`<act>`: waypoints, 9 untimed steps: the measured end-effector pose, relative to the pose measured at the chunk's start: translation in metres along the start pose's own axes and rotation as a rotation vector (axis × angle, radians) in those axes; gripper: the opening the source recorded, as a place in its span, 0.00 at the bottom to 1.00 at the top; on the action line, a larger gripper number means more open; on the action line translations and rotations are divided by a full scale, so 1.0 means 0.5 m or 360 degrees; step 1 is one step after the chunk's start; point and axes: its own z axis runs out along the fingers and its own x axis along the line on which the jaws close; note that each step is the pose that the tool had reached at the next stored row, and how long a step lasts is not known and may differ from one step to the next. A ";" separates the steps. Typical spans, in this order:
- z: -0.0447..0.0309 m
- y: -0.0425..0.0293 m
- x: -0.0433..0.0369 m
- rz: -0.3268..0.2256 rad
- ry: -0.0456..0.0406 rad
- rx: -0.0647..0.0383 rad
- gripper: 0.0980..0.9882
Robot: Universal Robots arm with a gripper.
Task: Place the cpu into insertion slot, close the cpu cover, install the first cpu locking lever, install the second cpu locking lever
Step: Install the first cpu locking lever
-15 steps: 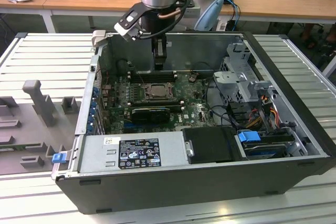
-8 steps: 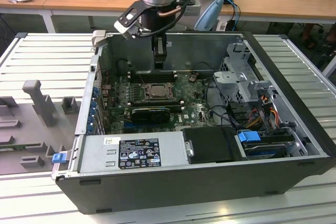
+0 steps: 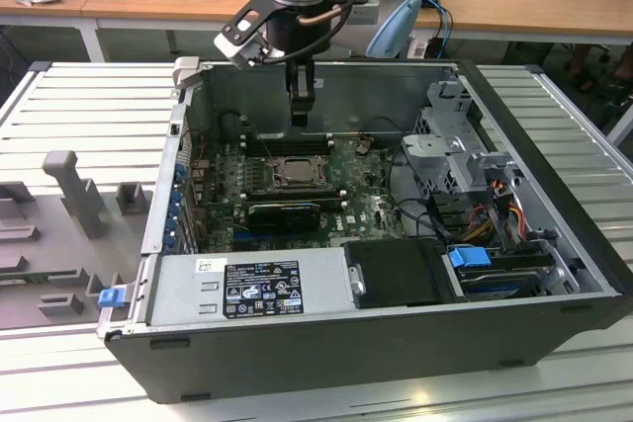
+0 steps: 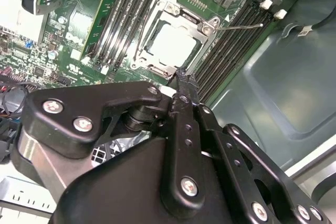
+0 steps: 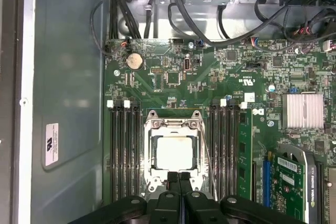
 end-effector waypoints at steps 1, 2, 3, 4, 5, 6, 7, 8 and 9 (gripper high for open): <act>-0.003 0.000 0.000 0.0000 0.0000 0.0000 0.01; -0.005 0.000 0.000 0.0000 0.0000 0.0000 0.01; -0.007 0.000 0.000 0.0000 0.0000 0.0000 0.01; -0.012 0.001 0.000 0.0000 0.0000 0.0000 0.01; -0.015 0.001 0.000 -0.0009 0.0001 0.0000 0.01; -0.015 0.001 0.000 -0.0045 0.0002 0.0001 0.01; -0.015 0.001 0.000 -0.0074 0.0004 0.0002 0.01; -0.015 0.001 0.000 -0.0121 0.0006 0.0003 0.01; -0.015 0.001 0.000 -0.0149 0.0007 0.0004 0.01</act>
